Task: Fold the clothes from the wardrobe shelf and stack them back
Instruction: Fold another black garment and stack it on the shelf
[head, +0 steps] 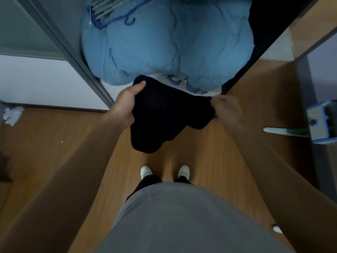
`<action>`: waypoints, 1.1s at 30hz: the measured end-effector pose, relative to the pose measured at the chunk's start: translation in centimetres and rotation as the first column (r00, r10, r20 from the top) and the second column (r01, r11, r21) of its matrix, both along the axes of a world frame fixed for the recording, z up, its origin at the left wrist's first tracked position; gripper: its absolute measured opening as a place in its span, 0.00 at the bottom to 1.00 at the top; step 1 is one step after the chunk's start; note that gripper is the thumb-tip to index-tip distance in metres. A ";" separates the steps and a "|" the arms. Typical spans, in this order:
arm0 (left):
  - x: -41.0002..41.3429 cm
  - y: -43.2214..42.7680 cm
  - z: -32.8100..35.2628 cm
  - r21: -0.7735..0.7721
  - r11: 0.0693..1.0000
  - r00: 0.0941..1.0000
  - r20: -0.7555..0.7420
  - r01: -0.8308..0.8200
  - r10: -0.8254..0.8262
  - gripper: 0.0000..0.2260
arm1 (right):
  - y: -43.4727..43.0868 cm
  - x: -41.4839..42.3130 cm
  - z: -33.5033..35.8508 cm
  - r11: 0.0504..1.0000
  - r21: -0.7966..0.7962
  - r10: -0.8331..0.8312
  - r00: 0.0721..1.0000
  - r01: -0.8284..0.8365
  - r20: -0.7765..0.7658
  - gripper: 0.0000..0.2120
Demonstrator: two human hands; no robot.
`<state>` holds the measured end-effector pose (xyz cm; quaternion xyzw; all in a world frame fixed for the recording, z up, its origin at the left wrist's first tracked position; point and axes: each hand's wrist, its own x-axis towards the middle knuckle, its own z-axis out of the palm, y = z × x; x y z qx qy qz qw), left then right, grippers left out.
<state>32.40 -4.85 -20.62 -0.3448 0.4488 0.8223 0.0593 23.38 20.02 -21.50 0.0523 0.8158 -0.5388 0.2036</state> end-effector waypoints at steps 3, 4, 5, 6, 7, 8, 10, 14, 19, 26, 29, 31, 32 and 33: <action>0.7 -0.6 -0.1 0.023 1.000 0.999 0.034 0.000 -0.001 0.13 | 0.2 -0.6 0.0 0.816 -0.484 -0.166 0.929 0.318 0.331 0.18; 1.0 -0.7 -0.1 0.037 0.999 0.999 0.045 -0.001 0.000 0.14 | 0.4 -0.7 -0.2 0.776 -0.554 -0.130 0.936 0.302 0.328 0.18; 1.2 -0.7 -0.1 0.051 0.999 0.999 0.053 -0.005 0.002 0.15 | 0.5 -0.5 -0.5 0.782 -0.576 -0.076 0.955 0.236 0.287 0.16; 1.4 -0.7 -0.2 0.065 0.998 0.999 0.051 -0.010 0.006 0.15 | 0.5 -0.2 -1.0 0.824 -0.547 -0.015 0.970 0.150 0.243 0.14; 1.6 -0.6 -0.3 0.076 0.997 0.999 0.042 -0.015 0.012 0.14 | 0.3 0.4 -1.6 0.869 -0.488 0.042 0.974 0.074 0.222 0.14; 1.6 -0.4 -0.3 0.090 0.996 0.999 0.030 -0.022 0.020 0.13 | 0.2 1.0 -2.2 0.897 -0.441 0.082 0.970 0.027 0.227 0.15; 1.4 0.0 0.0 0.115 0.992 0.999 0.013 -0.047 0.045 0.11 | -0.3 2.3 -3.3 0.886 -0.463 0.169 0.952 -0.033 0.255 0.14; 1.0 0.0 0.3 0.103 0.993 0.997 0.052 -0.066 0.061 0.10 | -0.8 3.5 -3.8 0.821 -0.571 0.129 0.971 0.009 0.202 0.28; 1.2 -0.9 -1.0 0.002 1.000 0.991 0.134 0.007 -0.007 0.19 | -1.0 3.0 -1.9 0.890 -0.427 0.174 0.985 -0.159 -0.005 0.17; 1.5 -2.4 -2.4 -0.261 0.927 0.962 0.126 0.270 -0.244 0.22 | -0.8 2.7 1.4 0.878 0.068 0.479 0.874 -0.474 -0.084 0.23; 0.7 -1.8 -3.0 -0.457 0.832 0.949 0.169 0.315 -0.266 0.13 | -1.0 2.9 1.2 0.685 0.427 0.671 0.739 -0.590 -0.056 0.28; 0.3 -1.4 -3.1 -0.595 0.729 0.940 0.176 0.337 -0.291 0.10 | -1.3 2.9 0.9 0.626 0.541 0.704 0.705 -0.562 -0.083 0.13; 0.2 -1.2 -2.9 -0.646 0.677 0.932 0.176 0.351 -0.316 0.09 | -1.2 2.8 0.8 0.636 0.551 0.697 0.708 -0.541 -0.110 0.10; 0.2 -1.0 -2.5 -0.662 0.655 0.924 0.166 0.364 -0.345 0.08 | -1.1 2.6 0.6 0.651 0.547 0.691 0.710 -0.527 -0.138 0.17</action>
